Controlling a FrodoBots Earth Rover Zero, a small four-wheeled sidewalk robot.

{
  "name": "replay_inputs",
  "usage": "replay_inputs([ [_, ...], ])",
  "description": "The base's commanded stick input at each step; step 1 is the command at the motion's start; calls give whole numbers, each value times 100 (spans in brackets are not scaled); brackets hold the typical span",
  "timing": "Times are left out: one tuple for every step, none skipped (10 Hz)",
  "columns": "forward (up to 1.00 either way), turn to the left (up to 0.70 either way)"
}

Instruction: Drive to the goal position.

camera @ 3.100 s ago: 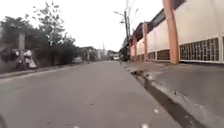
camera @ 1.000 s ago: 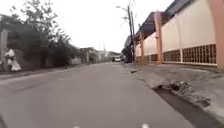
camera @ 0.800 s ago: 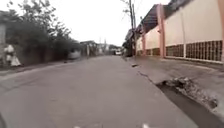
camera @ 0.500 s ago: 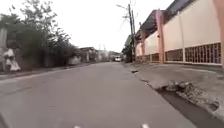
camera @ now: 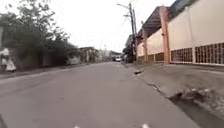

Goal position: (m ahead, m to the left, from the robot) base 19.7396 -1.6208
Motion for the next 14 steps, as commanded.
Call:
replay_inputs([
  [100,0],
  [100,-2],
  [100,-11],
  [100,-13],
  [100,-15],
  [100,-16],
  [100,-17],
  [100,-18],
  [100,-19],
  [100,-19],
  [100,-19],
  [100,-19],
  [100,-19],
  [100,-19],
])
